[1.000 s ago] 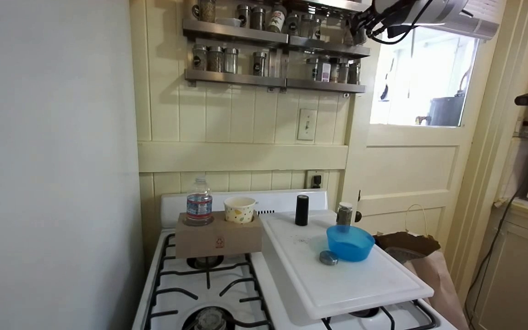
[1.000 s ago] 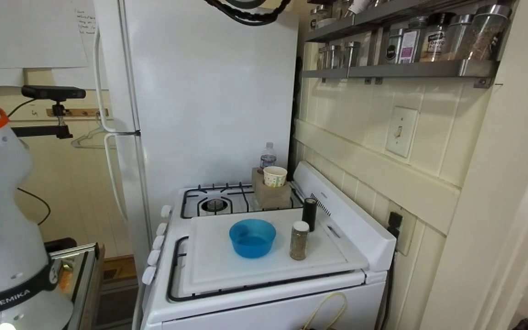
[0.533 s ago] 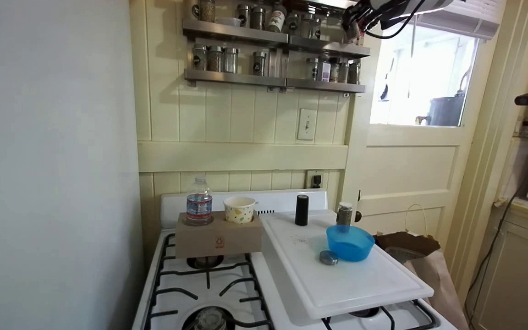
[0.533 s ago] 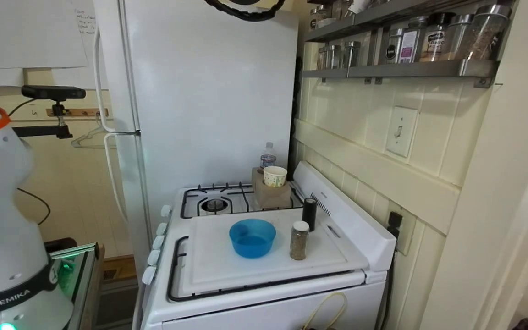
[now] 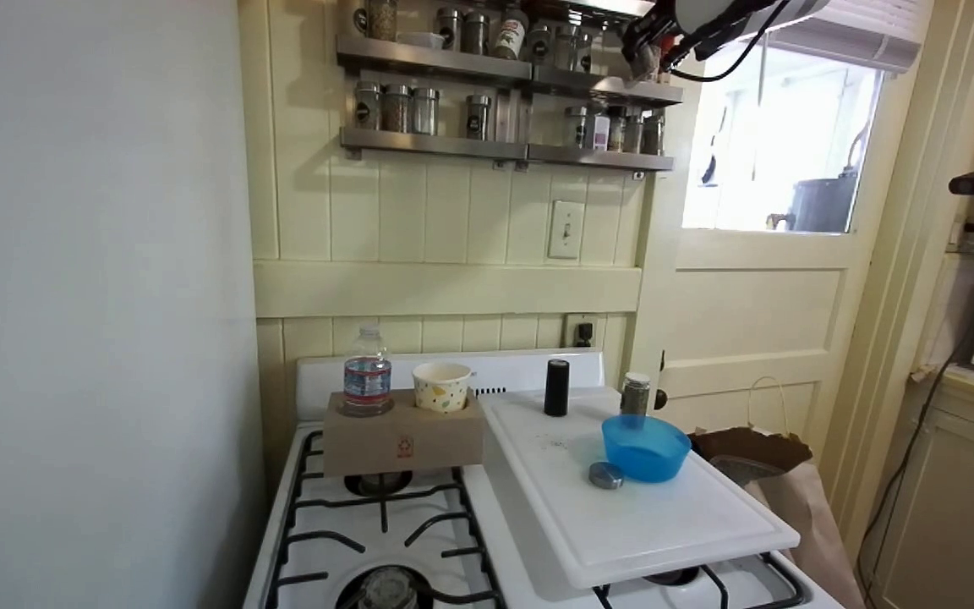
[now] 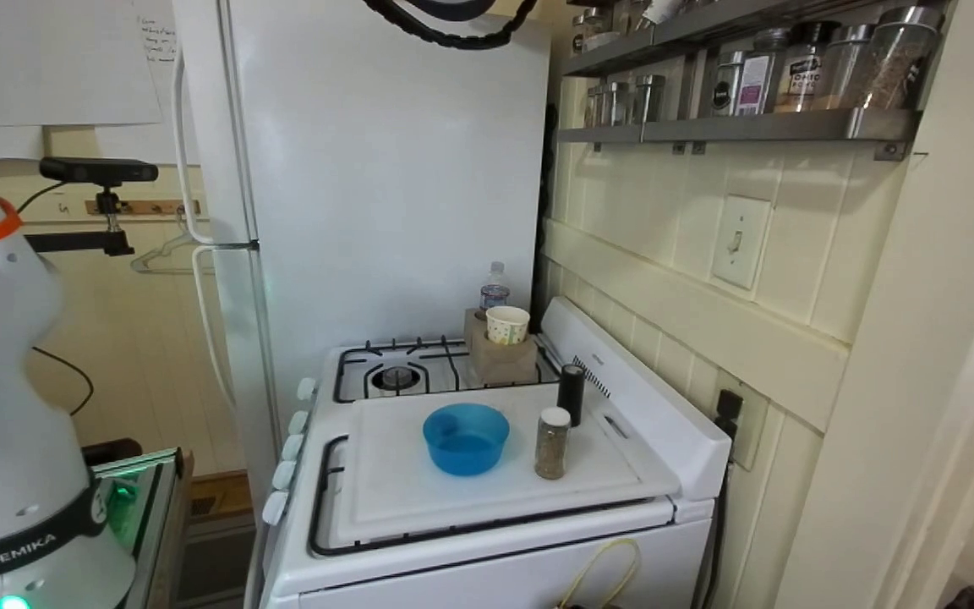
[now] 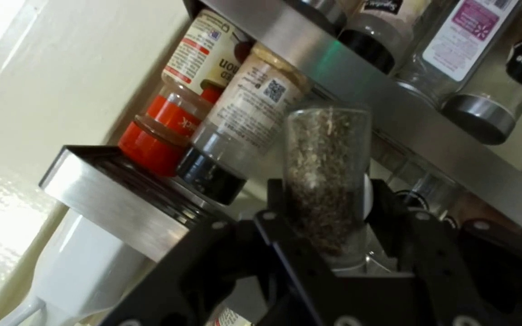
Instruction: Pick up a spice bottle and shake it into the blue bowl
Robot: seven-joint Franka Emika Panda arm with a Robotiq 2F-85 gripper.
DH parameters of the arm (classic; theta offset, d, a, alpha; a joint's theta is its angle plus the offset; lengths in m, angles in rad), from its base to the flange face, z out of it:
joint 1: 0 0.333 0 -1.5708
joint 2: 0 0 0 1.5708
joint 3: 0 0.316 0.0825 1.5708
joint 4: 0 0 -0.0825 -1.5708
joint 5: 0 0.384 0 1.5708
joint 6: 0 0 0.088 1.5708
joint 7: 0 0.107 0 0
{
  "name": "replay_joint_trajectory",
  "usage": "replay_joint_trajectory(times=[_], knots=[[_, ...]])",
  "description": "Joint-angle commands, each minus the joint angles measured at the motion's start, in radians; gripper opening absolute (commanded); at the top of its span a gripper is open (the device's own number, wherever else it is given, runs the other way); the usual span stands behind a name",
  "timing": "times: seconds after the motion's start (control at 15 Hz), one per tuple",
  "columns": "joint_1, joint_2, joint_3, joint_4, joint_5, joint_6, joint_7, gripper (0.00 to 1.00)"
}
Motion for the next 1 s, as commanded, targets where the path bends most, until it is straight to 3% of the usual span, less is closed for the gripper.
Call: replay_joint_trajectory(times=[0.0, 0.93], knots=[[-0.016, 0.024, 0.004, 0.026, -0.05, 0.035, 0.041, 0.23], [-0.023, 0.105, -0.014, 0.039, -0.039, 0.211, 0.041, 0.23]])
